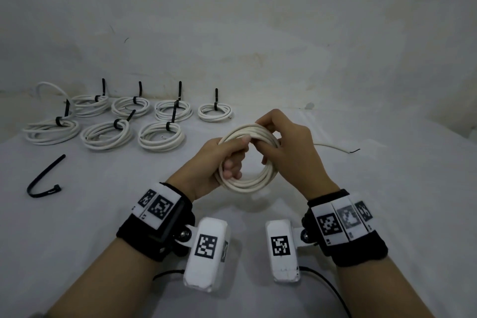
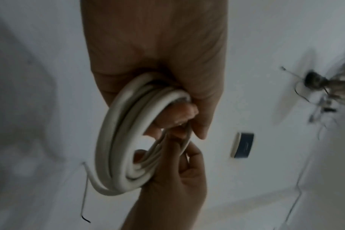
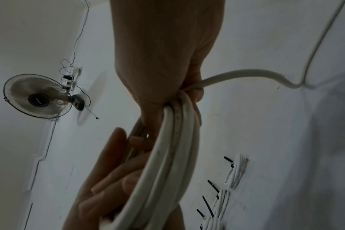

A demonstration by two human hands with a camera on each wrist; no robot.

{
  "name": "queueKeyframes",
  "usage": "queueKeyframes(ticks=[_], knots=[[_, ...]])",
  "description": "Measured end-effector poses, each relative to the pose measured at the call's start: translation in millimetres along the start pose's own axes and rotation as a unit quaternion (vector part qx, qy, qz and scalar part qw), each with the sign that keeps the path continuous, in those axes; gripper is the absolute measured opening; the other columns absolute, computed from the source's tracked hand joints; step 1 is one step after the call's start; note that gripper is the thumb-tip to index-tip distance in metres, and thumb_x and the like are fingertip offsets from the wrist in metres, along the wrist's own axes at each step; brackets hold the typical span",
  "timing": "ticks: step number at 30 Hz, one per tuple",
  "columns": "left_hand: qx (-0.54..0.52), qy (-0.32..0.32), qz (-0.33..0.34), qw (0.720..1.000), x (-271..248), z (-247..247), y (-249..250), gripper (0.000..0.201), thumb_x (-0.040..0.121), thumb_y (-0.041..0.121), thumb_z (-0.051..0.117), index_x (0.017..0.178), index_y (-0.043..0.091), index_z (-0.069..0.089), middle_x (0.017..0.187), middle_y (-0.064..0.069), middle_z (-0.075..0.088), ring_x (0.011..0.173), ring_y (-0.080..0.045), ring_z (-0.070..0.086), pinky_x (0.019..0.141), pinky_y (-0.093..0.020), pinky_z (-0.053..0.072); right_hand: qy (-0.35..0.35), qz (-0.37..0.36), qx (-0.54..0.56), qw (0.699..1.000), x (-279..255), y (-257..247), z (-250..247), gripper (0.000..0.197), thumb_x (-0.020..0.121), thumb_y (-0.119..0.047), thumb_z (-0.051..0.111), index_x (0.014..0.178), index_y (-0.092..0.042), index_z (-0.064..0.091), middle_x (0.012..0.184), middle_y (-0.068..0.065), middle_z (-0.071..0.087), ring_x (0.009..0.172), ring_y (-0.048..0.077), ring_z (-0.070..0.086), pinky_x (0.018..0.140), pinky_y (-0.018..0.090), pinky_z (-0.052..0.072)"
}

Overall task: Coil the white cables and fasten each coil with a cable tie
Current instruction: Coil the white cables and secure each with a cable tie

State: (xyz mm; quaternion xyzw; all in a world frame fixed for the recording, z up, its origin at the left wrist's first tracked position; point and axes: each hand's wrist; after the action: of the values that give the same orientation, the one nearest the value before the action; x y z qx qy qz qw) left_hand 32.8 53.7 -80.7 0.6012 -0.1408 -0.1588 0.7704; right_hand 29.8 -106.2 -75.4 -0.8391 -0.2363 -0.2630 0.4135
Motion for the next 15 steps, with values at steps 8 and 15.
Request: queueKeyframes(ticks=[8,15], knots=[[-0.074,-0.043,-0.001,0.996,2,-2,3,0.032,0.083,0.043,0.046,0.070,0.014,0.045,0.039,0.009,0.025,0.032,-0.004,0.023,0.043,-0.016,0.035,0.039,-0.020,-0.039,0.998,1,4,3,0.024,0.085,-0.035,0.067,0.098,-0.019,0.055,0.074,-0.010,0.057,0.064,0.008,0.053,0.058,0.030,0.046],[-0.045,-0.013,-0.014,0.999,6,-1,-3,0.032,0.093,0.038,0.045,0.072,0.014,0.046,0.042,0.007,0.026,0.034,-0.005,0.026,0.045,-0.018,0.038,0.079,-0.007,-0.058,0.995,2,12,0,0.032,0.082,-0.056,0.053,0.088,-0.025,0.058,0.066,-0.012,0.050,0.062,0.008,0.047,0.056,0.022,0.039]])
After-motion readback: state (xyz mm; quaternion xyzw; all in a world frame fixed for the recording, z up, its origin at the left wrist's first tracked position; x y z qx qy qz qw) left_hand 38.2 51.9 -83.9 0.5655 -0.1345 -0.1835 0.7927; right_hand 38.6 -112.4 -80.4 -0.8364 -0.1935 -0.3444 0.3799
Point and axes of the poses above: each hand's wrist, its own x-axis towards the middle knuckle, its own z-axis out of the palm, y = z × x
